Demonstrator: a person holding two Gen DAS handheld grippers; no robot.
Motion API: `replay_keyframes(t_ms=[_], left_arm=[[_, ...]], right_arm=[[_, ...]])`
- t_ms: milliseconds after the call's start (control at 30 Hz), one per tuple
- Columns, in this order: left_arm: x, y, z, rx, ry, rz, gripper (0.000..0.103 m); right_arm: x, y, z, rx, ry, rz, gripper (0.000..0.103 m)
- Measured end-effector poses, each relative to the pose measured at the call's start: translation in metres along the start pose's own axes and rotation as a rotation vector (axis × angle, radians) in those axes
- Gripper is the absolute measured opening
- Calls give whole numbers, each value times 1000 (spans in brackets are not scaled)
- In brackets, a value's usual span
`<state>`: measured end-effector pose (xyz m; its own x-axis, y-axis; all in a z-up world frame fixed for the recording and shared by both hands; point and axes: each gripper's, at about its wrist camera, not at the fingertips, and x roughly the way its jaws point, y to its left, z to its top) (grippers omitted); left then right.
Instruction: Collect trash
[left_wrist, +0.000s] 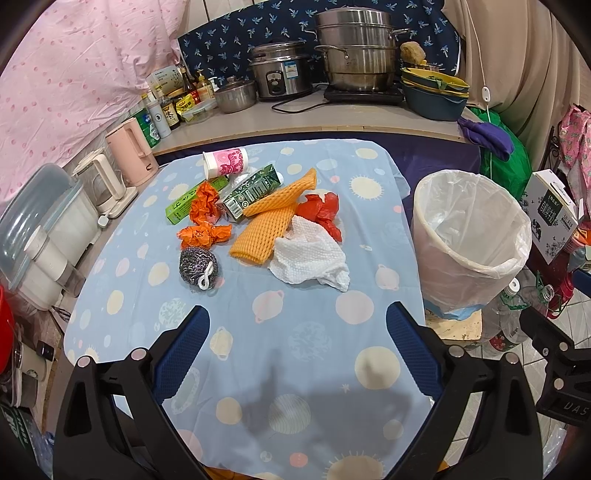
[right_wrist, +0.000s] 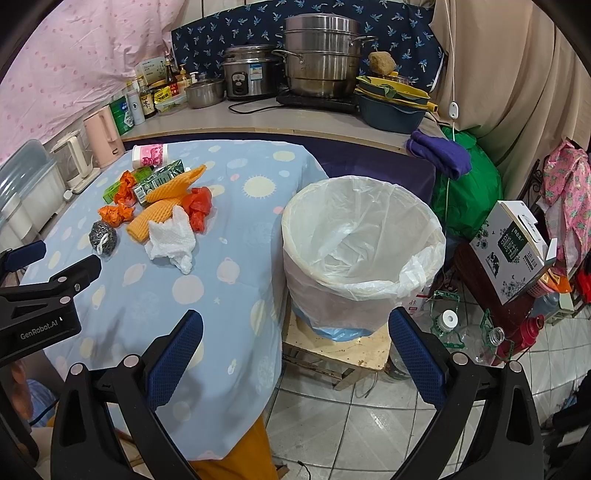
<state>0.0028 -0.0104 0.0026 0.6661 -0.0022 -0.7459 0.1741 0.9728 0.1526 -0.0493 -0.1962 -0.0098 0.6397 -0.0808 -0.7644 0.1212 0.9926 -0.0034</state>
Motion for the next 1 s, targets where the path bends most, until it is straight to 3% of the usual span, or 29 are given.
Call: replay_keyframes(t_ms=[1000], left_arm=[[-5,-4,1,0,-3,-2,92]], right_arm=[[-4,-4,-2,3,2,-4,96]])
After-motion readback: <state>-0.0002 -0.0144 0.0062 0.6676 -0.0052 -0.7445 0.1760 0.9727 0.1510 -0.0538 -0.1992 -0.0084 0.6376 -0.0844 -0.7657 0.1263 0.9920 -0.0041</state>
